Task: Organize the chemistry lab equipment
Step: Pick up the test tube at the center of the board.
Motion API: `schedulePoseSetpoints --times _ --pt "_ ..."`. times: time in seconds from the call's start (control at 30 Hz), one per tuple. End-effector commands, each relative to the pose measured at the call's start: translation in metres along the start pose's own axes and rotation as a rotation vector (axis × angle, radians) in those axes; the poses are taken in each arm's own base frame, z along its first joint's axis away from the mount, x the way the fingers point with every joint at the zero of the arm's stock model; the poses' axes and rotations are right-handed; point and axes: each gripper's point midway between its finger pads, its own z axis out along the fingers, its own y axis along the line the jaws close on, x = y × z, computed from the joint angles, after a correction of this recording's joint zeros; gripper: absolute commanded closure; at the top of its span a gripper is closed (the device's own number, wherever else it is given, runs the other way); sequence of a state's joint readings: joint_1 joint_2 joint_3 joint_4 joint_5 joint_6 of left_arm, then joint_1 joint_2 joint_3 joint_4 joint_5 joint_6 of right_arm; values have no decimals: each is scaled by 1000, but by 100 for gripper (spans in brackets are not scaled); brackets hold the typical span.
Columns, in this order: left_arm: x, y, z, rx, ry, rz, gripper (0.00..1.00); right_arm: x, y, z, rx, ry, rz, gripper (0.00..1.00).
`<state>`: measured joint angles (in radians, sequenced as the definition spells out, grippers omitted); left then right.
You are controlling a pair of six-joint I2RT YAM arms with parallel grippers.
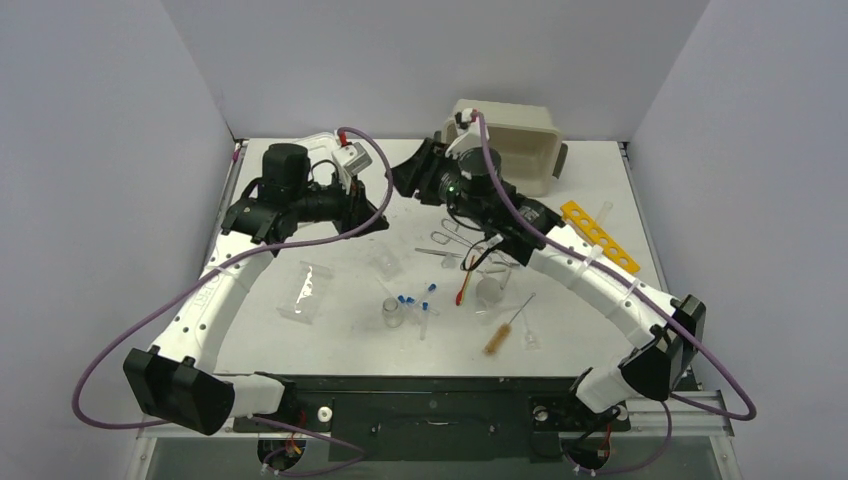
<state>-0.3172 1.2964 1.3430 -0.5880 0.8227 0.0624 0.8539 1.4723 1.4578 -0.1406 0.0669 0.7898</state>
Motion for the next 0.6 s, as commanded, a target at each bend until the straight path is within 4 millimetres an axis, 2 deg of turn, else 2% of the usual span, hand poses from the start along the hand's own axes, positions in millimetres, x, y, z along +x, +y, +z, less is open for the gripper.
schedulePoseSetpoints --times 0.0,0.1,0.23,0.4,0.57 --pt "-5 -1 -10 -27 16 128 100 -22 4 -13 -66 156 29 49" --pt "2 0 -12 -34 47 171 100 -15 2 -20 -98 281 11 47" --pt "7 0 -13 -49 72 210 100 -6 -1 -27 -107 365 -20 47" --pt "11 -4 -14 -50 98 248 98 15 -5 -24 -128 443 4 48" --pt "15 -7 -13 -69 144 320 93 25 0 -23 -159 484 8 51"
